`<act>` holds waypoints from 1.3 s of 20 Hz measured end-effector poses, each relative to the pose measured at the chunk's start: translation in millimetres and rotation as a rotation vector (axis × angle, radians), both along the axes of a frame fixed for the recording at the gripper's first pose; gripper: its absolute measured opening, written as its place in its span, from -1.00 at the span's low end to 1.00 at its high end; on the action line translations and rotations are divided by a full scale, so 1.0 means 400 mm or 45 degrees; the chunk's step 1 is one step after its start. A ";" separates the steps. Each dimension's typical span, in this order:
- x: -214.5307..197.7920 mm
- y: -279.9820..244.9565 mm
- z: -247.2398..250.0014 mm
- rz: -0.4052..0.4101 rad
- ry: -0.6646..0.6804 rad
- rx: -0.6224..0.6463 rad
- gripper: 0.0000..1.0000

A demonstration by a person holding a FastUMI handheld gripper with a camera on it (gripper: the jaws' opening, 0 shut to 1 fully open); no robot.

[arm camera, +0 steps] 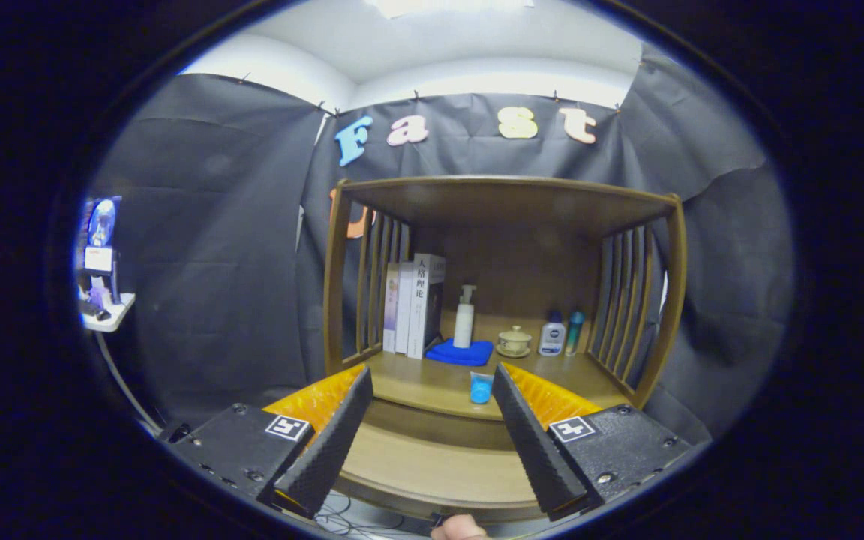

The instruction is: Pull open the drawer, take out the items inside it, and place them on the countertop above the cabinet.

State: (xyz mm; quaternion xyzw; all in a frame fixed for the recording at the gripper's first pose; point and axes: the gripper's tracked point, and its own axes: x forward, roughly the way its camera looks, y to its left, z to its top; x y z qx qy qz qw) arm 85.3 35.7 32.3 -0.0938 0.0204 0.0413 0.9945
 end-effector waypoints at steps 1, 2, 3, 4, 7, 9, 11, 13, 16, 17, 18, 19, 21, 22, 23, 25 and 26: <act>-0.020 -0.002 -0.015 -0.012 -0.029 -0.006 1.00; -0.038 -0.001 -0.041 -0.015 -0.039 -0.018 1.00; -0.054 -0.005 -0.067 -0.034 -0.036 -0.020 1.00; -0.072 -0.009 -0.099 -0.044 -0.028 -0.024 1.00; -0.106 -0.022 -0.172 -0.083 -0.021 -0.015 1.00; -0.124 -0.038 -0.211 -0.106 -0.042 -0.009 1.00; -0.136 -0.056 -0.266 -0.132 -0.032 -0.006 1.00; -0.142 -0.067 -0.326 -0.153 0.009 0.000 1.00; -0.142 -0.094 -0.408 -0.207 0.066 0.043 1.00; -0.136 -0.102 -0.434 -0.220 0.079 0.064 1.00; -0.128 -0.114 -0.463 -0.240 0.107 0.071 1.00; -0.122 -0.130 -0.486 -0.267 0.129 0.079 1.00; -0.107 -0.148 -0.504 -0.315 0.128 0.093 1.00; -0.090 -0.154 -0.514 -0.330 0.125 0.090 1.00; -0.082 -0.158 -0.525 -0.345 0.127 0.088 1.00; -0.072 -0.158 -0.534 -0.383 0.113 0.086 1.00; -0.073 -0.159 -0.538 -0.403 0.110 0.076 1.00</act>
